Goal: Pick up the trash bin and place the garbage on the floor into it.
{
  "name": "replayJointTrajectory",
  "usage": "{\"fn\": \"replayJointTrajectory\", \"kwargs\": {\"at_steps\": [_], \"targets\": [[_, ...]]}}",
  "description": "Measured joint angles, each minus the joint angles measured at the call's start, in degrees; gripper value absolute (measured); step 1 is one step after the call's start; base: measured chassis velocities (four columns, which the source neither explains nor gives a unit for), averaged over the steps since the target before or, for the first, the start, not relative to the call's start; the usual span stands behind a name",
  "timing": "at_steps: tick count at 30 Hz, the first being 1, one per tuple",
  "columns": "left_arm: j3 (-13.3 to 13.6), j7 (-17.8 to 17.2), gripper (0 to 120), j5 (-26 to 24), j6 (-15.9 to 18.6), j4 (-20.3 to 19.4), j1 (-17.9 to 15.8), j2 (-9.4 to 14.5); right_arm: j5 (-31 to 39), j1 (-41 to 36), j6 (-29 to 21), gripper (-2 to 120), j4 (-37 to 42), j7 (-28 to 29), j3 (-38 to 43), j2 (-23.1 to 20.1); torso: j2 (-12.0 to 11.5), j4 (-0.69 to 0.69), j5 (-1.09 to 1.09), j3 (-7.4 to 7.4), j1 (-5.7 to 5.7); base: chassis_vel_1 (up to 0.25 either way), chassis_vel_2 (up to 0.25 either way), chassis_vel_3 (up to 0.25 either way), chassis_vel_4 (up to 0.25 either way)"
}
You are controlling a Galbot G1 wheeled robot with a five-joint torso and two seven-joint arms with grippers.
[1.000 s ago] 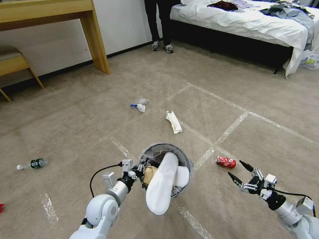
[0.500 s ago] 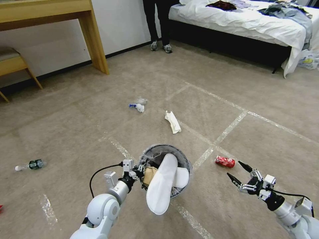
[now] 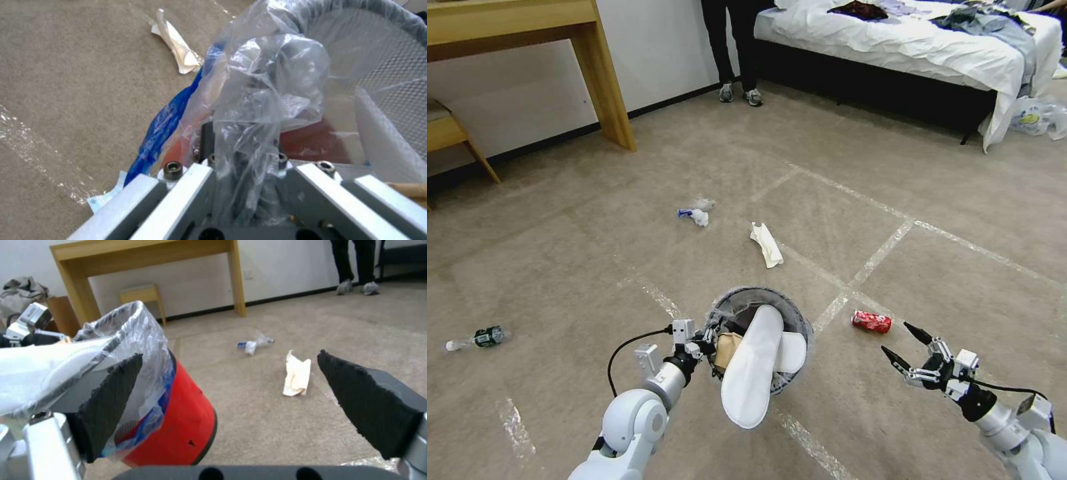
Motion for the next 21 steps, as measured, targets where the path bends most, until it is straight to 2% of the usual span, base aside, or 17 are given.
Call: {"fn": "replayJointTrajectory", "kwargs": {"at_steps": [15,21], "targets": [[-0.2,0.0,1,-0.1,-0.1,0.2,-0.3,-0.2,0.1,1.3,0.0,100,-1.8,-1.5,-0.1,0.4,0.0,0.00,0.00,0.00,0.00,0.000,0.000,0.000,0.000],[-0.1,0.0,1,-0.4,-0.1,0.2,-0.3,-0.2,0.0,1.3,-0.1,100,-1.9,-1.6,-0.1,0.4,0.0,-0.01,0.00,-0.01,-0.01,-0.081,0.057,0.064,-0.085]]}}
